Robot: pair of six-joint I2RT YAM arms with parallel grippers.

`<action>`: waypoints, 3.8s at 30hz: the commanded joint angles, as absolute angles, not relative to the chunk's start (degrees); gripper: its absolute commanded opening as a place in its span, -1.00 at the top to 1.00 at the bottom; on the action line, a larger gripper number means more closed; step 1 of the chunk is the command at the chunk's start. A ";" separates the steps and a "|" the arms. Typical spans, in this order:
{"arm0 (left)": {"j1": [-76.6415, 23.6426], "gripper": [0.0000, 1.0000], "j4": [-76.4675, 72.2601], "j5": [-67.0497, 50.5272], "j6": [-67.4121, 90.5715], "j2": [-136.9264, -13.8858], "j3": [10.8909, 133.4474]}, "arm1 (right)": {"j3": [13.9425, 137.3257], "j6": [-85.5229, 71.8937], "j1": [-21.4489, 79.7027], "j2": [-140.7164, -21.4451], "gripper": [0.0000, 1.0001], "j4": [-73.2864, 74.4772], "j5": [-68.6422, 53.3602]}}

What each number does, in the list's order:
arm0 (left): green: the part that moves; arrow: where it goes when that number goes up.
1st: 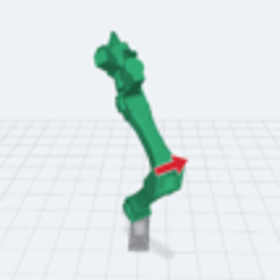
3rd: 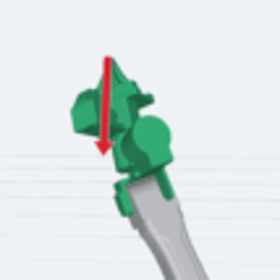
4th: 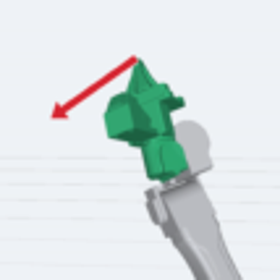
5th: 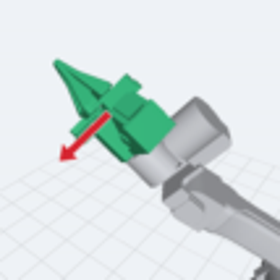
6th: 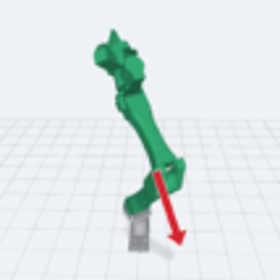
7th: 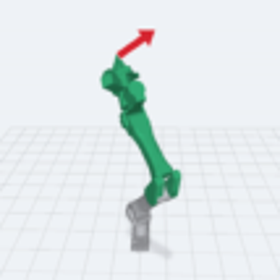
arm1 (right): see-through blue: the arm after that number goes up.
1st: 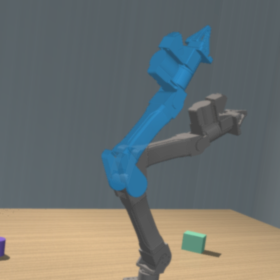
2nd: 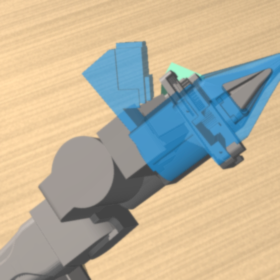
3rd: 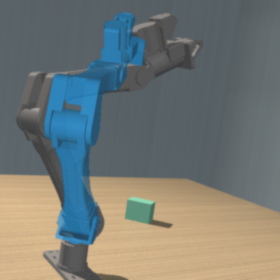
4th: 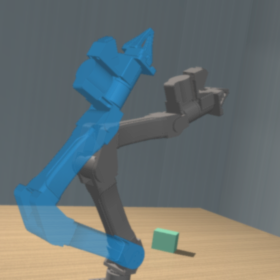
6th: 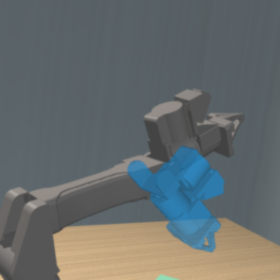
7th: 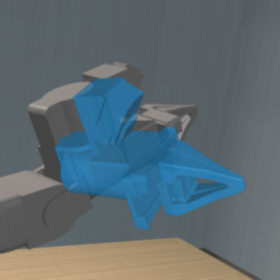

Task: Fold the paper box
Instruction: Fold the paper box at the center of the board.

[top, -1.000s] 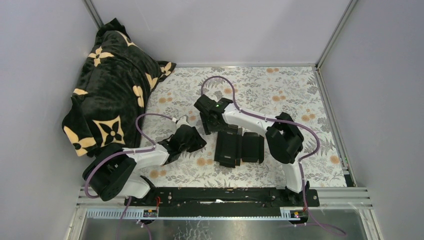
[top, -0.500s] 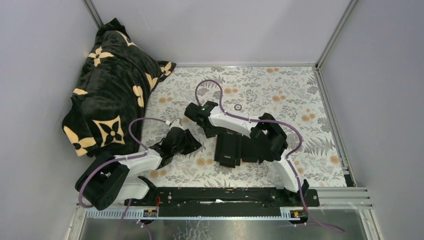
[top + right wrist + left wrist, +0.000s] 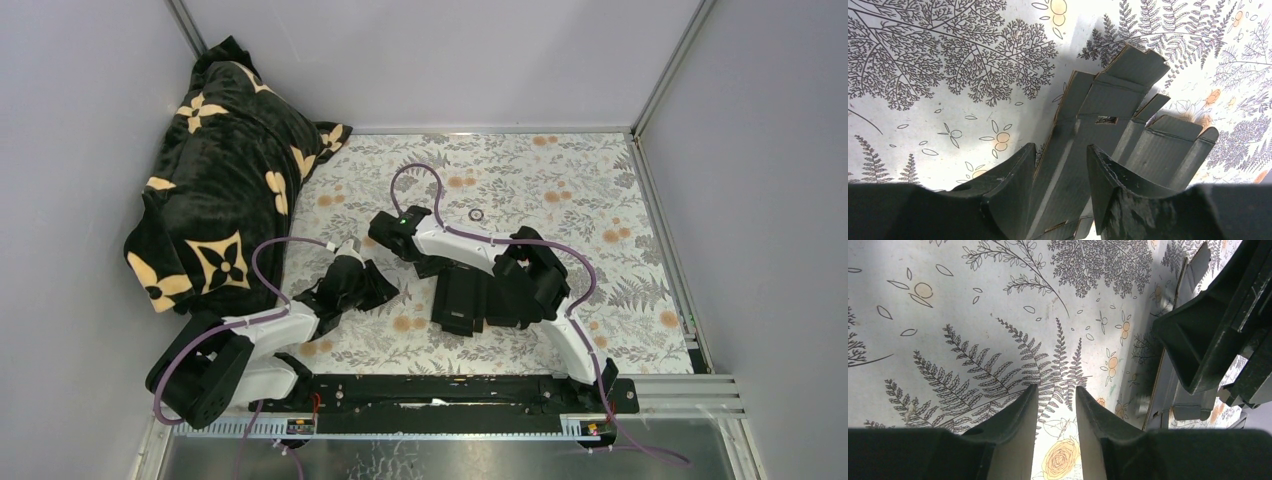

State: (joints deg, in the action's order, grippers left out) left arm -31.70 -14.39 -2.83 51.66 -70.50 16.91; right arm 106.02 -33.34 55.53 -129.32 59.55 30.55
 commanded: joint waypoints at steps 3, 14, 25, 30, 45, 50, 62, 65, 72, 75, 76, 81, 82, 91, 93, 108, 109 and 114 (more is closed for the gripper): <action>-30.85 0.21 -15.65 -3.75 50.10 -69.61 16.39 | 109.15 -33.94 56.07 -129.62 0.01 61.52 32.77; -30.41 0.22 -15.56 -4.05 49.92 -69.54 16.42 | 108.90 -33.66 56.21 -130.18 0.10 62.69 33.71; -30.03 0.23 -16.26 -4.44 50.10 -68.83 15.27 | 111.12 -34.22 56.81 -133.05 0.08 66.13 36.10; -29.66 0.24 -16.35 -4.69 50.10 -67.92 14.69 | 111.55 -34.66 57.04 -133.66 0.08 67.11 36.86; -28.65 0.24 -16.44 -5.36 49.83 -67.41 13.99 | 112.58 -34.87 57.52 -132.27 0.54 67.93 37.64; -28.65 0.24 -16.06 -5.36 49.83 -67.46 14.19 | 111.33 -34.82 57.66 -131.09 0.74 67.05 37.41; -28.57 0.24 -10.94 -3.66 49.18 -64.44 15.45 | 93.05 -33.18 55.40 -109.89 0.89 47.94 20.94; -28.56 0.24 -9.32 -3.15 49.22 -63.11 15.89 | 88.86 -32.63 54.12 -104.83 0.88 44.35 16.11; -28.56 0.24 -6.20 -2.49 49.13 -62.15 17.89 | 75.02 -32.89 48.87 -94.98 0.82 30.50 -0.66; -28.56 0.24 -5.17 -2.14 49.28 -61.82 18.37 | 69.47 -33.65 46.09 -92.91 0.83 23.35 -8.29; -28.56 0.24 -4.92 -1.99 49.33 -61.71 18.43 | 67.72 -34.03 45.41 -92.44 0.83 21.19 -10.58; -28.64 0.25 -4.00 -1.61 50.04 -61.39 18.85 | 62.32 -35.58 42.42 -91.81 0.81 12.65 -22.47; -28.70 0.25 -3.77 -1.45 50.16 -61.42 18.96 | 61.71 -35.84 42.02 -91.71 0.81 11.44 -23.83; -30.19 0.26 -1.85 0.91 50.89 -61.86 20.83 | 56.97 -38.71 39.51 -89.21 0.81 2.13 -34.03; -30.89 0.26 -1.58 1.76 51.16 -62.32 21.33 | 55.41 -39.08 39.00 -88.83 0.81 0.68 -34.97; -37.53 0.28 2.39 6.77 54.07 -60.55 24.65 | 40.25 -52.33 34.68 -94.95 0.83 -36.12 -47.55; -38.24 0.28 2.75 6.93 54.35 -59.45 25.08 | 40.03 -53.16 34.70 -95.55 0.84 -37.68 -48.10; -42.17 0.28 2.52 7.53 55.74 -54.43 26.47 | 38.41 -57.91 34.65 -99.23 0.84 -46.22 -49.47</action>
State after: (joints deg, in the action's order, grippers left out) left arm -39.81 2.68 5.26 53.93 -57.80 23.99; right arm 39.31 -53.01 34.85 -97.21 -35.35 -46.06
